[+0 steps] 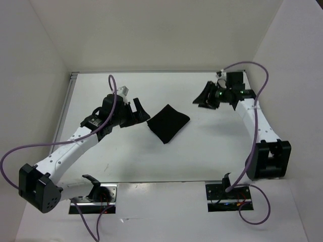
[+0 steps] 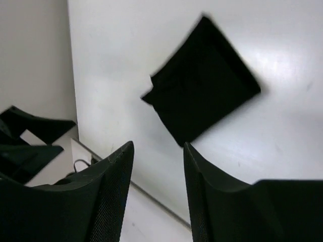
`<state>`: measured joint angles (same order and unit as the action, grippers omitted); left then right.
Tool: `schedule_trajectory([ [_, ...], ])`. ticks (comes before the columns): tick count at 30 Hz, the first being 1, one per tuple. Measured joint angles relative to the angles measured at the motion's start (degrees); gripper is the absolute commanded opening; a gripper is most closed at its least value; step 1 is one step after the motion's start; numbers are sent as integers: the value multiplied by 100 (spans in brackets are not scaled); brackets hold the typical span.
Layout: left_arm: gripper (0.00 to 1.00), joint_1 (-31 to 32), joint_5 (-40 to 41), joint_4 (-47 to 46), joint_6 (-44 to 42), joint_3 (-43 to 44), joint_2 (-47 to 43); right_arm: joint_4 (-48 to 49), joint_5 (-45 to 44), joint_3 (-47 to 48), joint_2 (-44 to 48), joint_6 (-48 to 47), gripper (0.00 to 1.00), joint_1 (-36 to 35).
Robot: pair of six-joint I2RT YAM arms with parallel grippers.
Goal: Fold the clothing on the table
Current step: Fold the skirt
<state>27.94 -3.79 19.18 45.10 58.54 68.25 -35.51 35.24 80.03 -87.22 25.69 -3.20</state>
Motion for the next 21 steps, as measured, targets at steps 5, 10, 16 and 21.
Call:
schedule_trajectory([
  [5,100,-2,-61,170,7,-568,-238,-166,-164,-1941,1062,181,53,-63],
  [10,100,0,-83,282,17,-1207,-1200,-278,-682,-3230,2629,730,77,-15],
  [16,100,-136,-61,313,15,-1379,-2212,-269,-898,-3425,3515,1134,100,48],
  [21,100,-195,-118,330,44,-1622,-2306,-271,-970,-3429,3403,1294,100,48],
])
